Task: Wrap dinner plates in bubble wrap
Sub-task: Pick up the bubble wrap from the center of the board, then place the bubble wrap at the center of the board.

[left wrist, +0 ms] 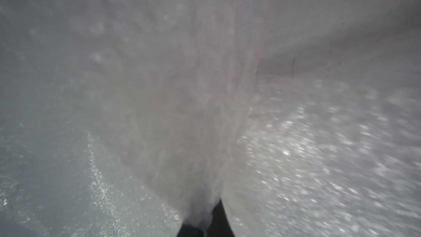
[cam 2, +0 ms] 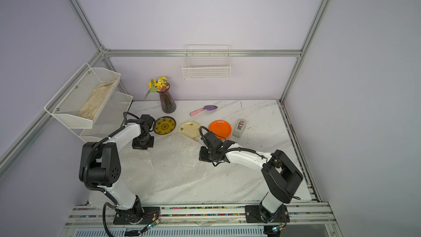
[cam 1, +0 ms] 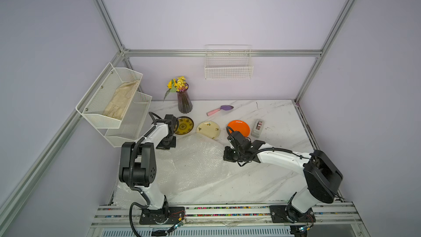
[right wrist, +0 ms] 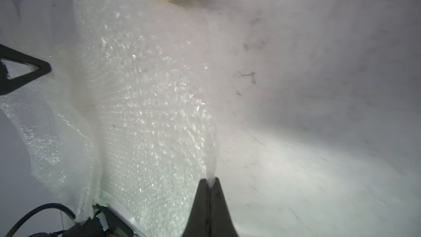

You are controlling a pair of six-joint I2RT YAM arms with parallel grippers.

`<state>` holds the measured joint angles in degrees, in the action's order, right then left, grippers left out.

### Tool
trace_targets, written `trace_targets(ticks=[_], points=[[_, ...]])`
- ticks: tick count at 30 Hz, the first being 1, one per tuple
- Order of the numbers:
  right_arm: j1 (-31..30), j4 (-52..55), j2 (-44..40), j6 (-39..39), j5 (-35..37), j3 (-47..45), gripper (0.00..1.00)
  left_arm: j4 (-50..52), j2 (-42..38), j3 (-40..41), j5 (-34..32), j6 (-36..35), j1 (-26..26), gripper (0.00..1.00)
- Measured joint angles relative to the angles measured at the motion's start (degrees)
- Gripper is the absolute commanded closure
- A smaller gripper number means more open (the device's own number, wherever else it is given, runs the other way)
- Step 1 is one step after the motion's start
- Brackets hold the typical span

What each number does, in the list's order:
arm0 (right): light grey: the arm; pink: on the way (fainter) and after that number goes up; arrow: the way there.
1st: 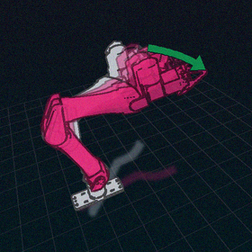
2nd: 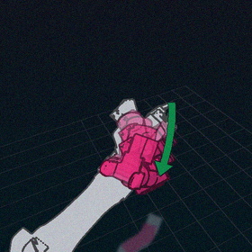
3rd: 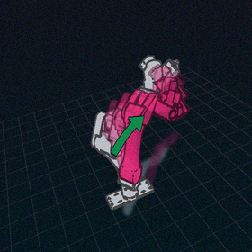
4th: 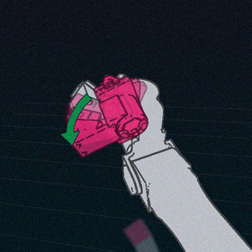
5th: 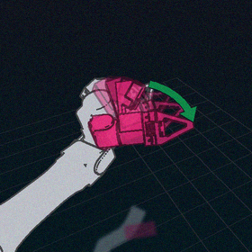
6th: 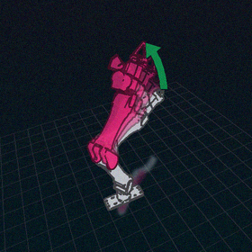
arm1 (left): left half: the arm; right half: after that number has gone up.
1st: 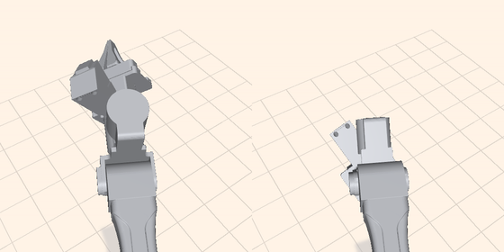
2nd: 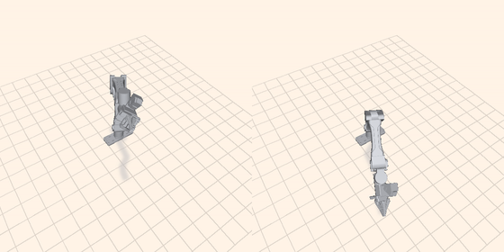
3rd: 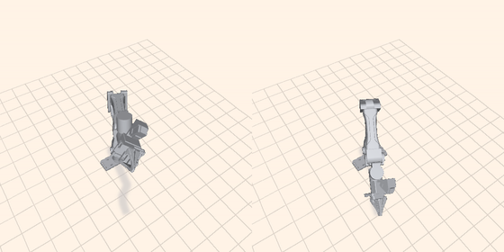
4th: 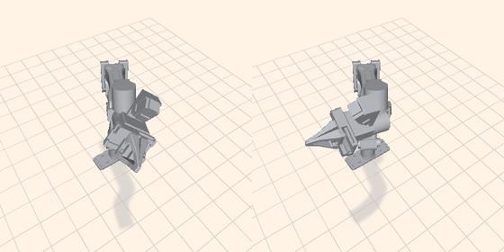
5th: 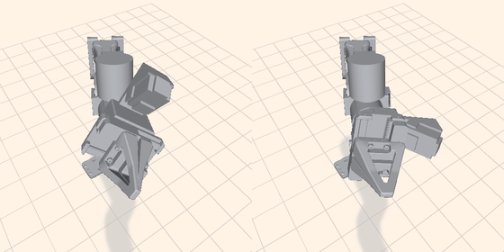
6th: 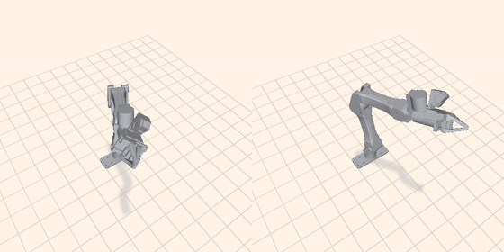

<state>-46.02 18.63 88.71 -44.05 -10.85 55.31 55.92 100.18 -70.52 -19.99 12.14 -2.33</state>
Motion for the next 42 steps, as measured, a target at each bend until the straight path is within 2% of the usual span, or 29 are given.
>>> trace_targets(ticks=[7, 11, 15, 18, 24, 29, 31, 34, 35, 36, 38, 42], points=[[10.9, 12.5, -16.2, 4.6, 2.1, -10.7, 1.00, 0.6, 6.6, -5.9, 0.5, -1.4, -0.5, 1.00], [14.9, 17.5, -21.9, 5.3, 4.2, -14.3, 1.00, 1.2, 11.8, -11.3, 2.4, -3.2, -3.3, 1.00], [15.6, 19.6, -22.8, 5.2, 6.1, -16.3, 1.00, 2.2, 16.0, -15.7, 3.4, -3.1, -7.1, 0.89], [15.8, 20.0, -22.3, 5.4, 6.9, -16.3, 1.00, 2.5, 16.4, -15.9, 3.7, -2.1, -7.8, 0.85], [15.8, 19.5, -20.4, 6.0, 6.7, -16.3, 1.00, 3.4, 15.7, -15.8, 3.5, 0.8, -2.4, 0.80], [15.8, 18.9, -19.6, 6.8, 5.6, -16.3, 1.00, 3.5, 13.0, -15.8, 6.5, 1.5, 1.1, 0.52], [15.8, 18.5, -18.8, 7.0, 5.6, -16.3, 1.00, 3.5, 11.5, -15.8, 9.4, 2.0, 0.5, 0.44], [15.8, 18.5, -17.8, 6.9, 6.8, -16.3, 1.00, 3.5, 7.8, -15.8, 13.4, 3.0, -2.5, 0.39], [15.8, 18.7, -17.8, 6.8, 7.5, -16.2, 0.99, 3.4, 6.5, -15.8, 14.7, 3.4, -3.7, 0.39], [15.8, 19.0, -17.8, 6.8, 8.4, -15.9, 0.83, 3.4, 5.0, -15.8, 16.4, 3.7, -4.9, 0.38], [15.9, 20.0, -17.8, 6.6, 10.2, -14.7, 0.67, 3.0, 2.3, -15.0, 19.6, 4.5, -7.0, 0.39], [15.9, 22.1, -17.6, 7.0, 13.5, -11.2, 0.62, 2.8, -2.3, -11.0, 25.1, 6.4, -10.4, 0.44]])
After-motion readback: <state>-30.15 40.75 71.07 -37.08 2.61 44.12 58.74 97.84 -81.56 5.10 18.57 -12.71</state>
